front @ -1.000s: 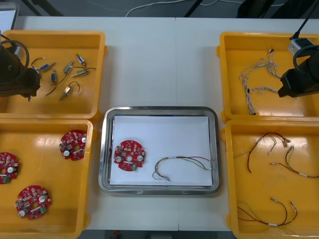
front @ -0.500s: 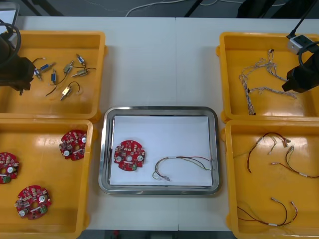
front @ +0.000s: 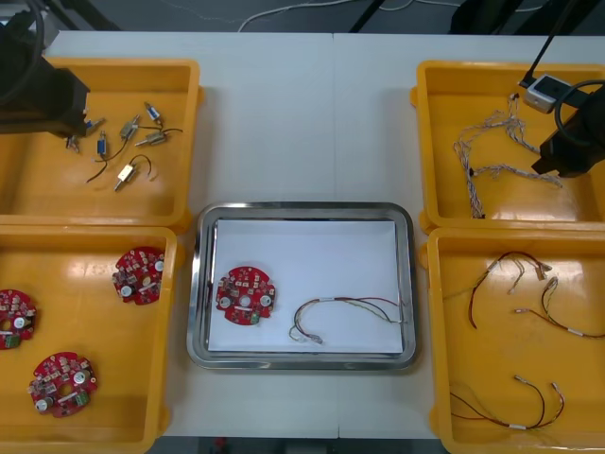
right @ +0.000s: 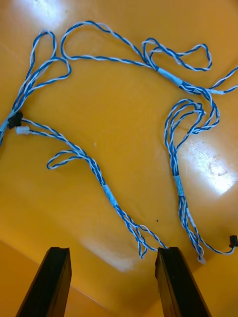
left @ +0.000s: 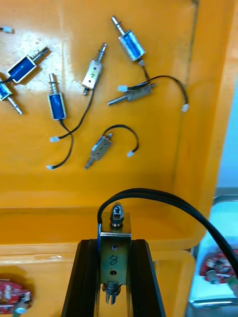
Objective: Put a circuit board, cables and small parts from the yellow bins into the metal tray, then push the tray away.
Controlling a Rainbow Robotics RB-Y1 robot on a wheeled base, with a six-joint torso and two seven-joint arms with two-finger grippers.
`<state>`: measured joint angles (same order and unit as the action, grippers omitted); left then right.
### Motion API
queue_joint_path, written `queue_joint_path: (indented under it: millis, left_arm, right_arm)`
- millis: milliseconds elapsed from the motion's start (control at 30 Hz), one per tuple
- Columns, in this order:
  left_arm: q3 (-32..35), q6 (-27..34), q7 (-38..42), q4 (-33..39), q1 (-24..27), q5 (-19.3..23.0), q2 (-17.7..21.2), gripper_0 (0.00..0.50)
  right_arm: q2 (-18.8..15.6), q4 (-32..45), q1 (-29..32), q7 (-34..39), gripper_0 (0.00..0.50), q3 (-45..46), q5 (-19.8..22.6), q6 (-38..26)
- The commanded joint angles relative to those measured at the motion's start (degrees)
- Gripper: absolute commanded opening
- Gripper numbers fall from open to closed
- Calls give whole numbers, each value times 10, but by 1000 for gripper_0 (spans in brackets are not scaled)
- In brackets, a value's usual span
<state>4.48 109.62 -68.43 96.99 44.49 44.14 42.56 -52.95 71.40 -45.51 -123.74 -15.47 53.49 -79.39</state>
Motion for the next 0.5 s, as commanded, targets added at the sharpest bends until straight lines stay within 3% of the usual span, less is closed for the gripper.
queue_joint_path:
  millis: [33,233,500]
  left_arm:
    - [-35,4,105,74,-13,13,1,0]
    - [-76,4,164,138,-46,20,-12,0]
    - [-149,4,264,196,-52,27,-31,0]
  right_arm:
    - [-22,-6,-25,-57,500,-2,6,10]
    - [-20,-29,-25,-98,500,-2,8,21]
    - [-17,-31,-25,-111,500,-2,9,25]
